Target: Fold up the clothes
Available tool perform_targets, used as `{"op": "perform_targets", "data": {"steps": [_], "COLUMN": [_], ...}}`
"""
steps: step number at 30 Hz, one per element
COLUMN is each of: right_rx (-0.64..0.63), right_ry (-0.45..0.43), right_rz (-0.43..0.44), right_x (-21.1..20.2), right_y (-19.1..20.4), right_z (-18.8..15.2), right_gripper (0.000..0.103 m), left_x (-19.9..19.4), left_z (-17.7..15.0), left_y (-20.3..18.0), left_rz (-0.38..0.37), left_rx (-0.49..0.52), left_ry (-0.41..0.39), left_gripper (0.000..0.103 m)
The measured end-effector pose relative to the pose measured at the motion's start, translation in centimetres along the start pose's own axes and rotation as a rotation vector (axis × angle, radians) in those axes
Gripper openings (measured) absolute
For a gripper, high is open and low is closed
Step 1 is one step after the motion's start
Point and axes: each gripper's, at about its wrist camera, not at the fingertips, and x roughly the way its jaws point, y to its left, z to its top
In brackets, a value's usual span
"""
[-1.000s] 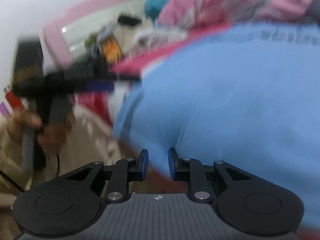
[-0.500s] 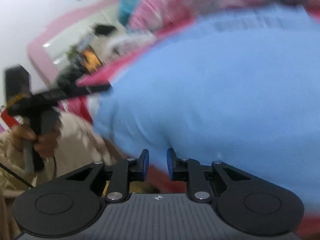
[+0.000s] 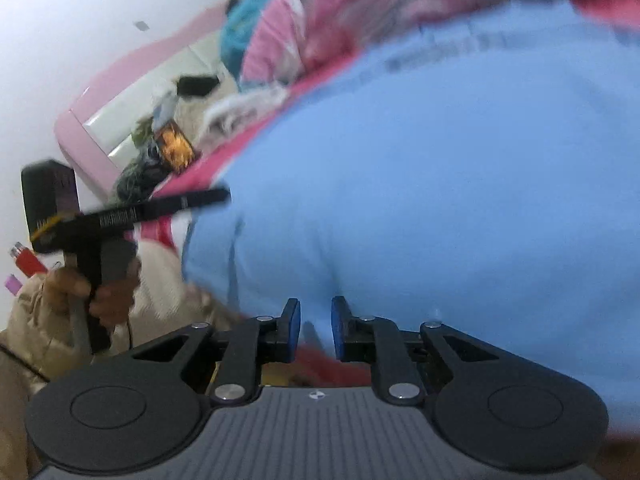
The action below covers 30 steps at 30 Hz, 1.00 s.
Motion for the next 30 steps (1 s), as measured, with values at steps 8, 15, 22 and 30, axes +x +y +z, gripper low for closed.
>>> {"op": "perform_targets", "data": {"steps": [8, 15, 22, 30], "right_rx": [-0.065, -0.140, -0.159, -0.130], "right_ry": [-0.074, -0.073, -0.073, 0.040], "right_rz": [0.133, 0.138, 0.152, 0.124], "right_x": [-1.3, 4.9, 5.0, 9.4], "right_y": [3.1, 5.3, 6.7, 5.5], "right_z": [0.8, 2.8, 2.7, 0.9], "right_gripper": [0.019, 0.005, 0.005, 0.001], "left_x": [-0.1, -0.1, -0.1, -0.4], "left_z": [0.0, -0.5, -0.9, -0.9], "left_y": [1.3, 3.2, 3.5, 4.0], "left_rz": [0.059, 0.102, 0.104, 0.104], "left_rx": [-0.021, -0.075, -0.059, -0.077], "left_ry": [0.013, 0.040, 0.033, 0.022], "left_gripper": [0.103, 0.103, 0.103, 0.103]}}
